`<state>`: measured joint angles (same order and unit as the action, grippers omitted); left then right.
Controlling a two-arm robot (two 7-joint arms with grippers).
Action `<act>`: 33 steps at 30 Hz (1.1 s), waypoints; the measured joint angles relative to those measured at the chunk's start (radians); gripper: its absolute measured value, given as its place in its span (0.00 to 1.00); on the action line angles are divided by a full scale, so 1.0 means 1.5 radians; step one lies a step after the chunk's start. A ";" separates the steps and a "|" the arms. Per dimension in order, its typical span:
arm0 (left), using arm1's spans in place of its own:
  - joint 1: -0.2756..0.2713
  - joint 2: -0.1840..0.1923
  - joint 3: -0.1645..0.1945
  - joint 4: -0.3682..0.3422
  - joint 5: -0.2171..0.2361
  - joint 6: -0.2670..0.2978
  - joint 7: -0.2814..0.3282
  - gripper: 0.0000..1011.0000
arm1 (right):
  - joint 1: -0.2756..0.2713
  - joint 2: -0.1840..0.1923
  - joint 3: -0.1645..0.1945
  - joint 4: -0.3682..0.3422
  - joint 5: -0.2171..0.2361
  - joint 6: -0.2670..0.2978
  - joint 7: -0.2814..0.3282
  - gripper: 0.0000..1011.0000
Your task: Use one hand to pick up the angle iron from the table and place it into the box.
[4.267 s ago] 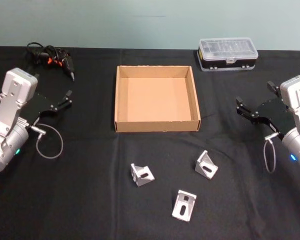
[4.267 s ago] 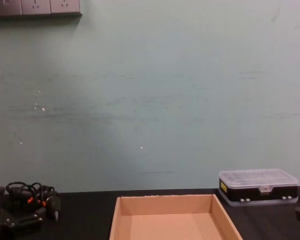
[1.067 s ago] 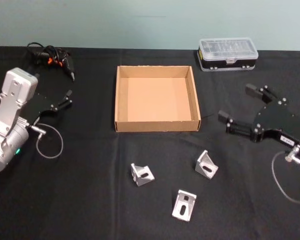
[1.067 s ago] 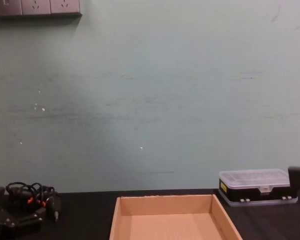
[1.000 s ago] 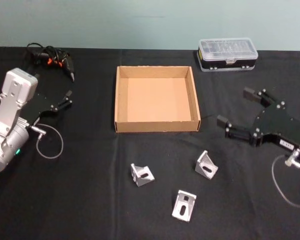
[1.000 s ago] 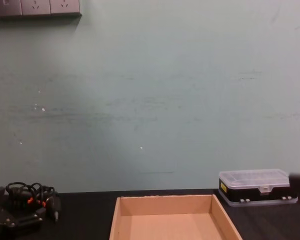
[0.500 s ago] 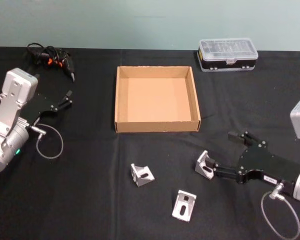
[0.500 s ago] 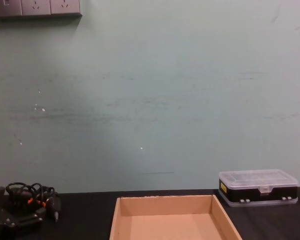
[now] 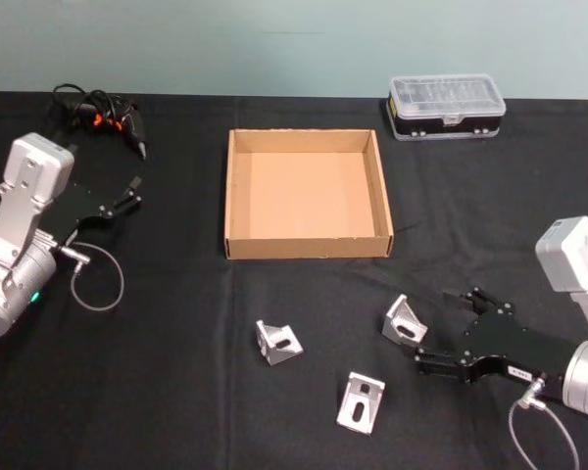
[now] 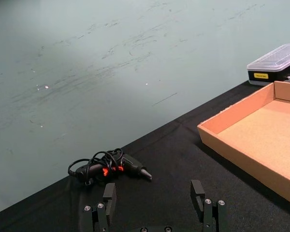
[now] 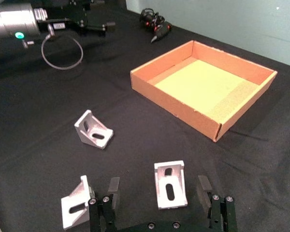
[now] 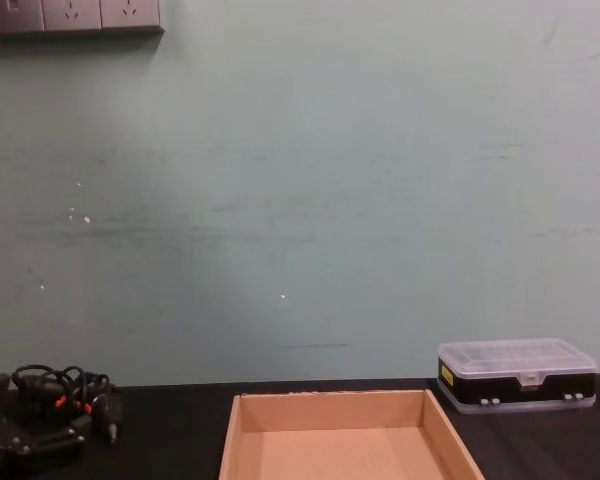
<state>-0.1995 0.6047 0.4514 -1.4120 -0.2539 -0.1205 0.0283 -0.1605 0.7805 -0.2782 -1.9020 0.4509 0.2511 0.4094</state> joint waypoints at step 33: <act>0.000 0.000 0.000 0.000 0.000 0.000 0.000 1.00 | 0.115 -0.067 -0.066 0.103 -0.058 0.034 0.038 0.99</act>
<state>-0.1995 0.6047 0.4514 -1.4119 -0.2539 -0.1205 0.0283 0.0127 0.6798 -0.3769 -1.7478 0.3637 0.3024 0.4658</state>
